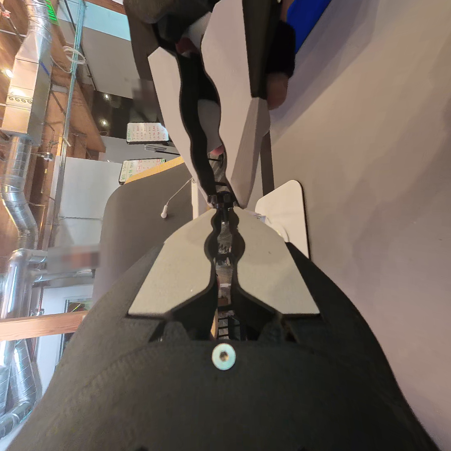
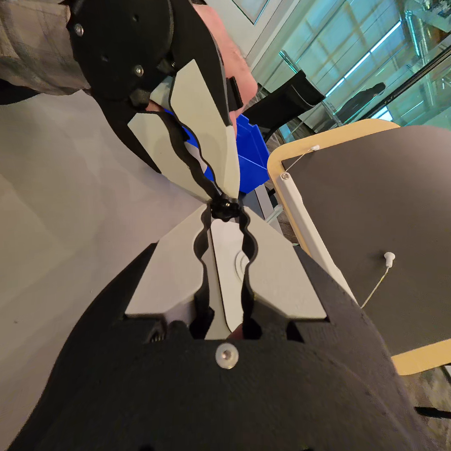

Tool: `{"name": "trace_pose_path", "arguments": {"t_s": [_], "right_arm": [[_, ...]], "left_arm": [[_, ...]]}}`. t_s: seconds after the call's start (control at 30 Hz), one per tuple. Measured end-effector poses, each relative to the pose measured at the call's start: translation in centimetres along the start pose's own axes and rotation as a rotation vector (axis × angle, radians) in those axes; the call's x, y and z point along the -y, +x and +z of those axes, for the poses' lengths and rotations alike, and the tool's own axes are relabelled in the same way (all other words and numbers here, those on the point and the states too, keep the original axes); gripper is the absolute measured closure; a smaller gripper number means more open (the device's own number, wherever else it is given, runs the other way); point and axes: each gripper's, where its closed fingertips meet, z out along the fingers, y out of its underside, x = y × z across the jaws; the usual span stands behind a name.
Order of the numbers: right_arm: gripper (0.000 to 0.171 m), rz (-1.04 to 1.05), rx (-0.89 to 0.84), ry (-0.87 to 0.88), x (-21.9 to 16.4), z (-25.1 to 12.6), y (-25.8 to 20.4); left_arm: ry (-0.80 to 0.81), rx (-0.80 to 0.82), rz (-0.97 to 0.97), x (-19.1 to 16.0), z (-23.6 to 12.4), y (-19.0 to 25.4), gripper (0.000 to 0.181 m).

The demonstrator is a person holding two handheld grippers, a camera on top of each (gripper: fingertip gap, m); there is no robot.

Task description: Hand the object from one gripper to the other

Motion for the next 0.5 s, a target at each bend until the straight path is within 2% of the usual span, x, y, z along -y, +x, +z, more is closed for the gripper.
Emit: {"name": "trace_pose_path", "arguments": {"t_s": [0.17,0.3,0.37,0.5], "right_arm": [[0.152,-0.001,-0.030,0.023,0.3,0.0,0.4],[0.152,0.063,-0.071,0.103,1.0,-0.3,1.5],[0.152,0.182,-0.076,0.185,1.5,-0.8,2.4],[0.152,0.626,-0.021,0.490,3.3,-2.3,4.7]], "left_arm": [[0.002,0.026,-0.009,-0.1,-0.1,-0.5,0.176],[0.013,0.085,-0.095,-0.2,-0.2,-1.9,0.170],[0.025,0.128,-0.141,-0.4,-0.2,-2.7,0.151],[0.088,0.260,-0.240,0.2,-0.4,-4.6,0.140]]}}
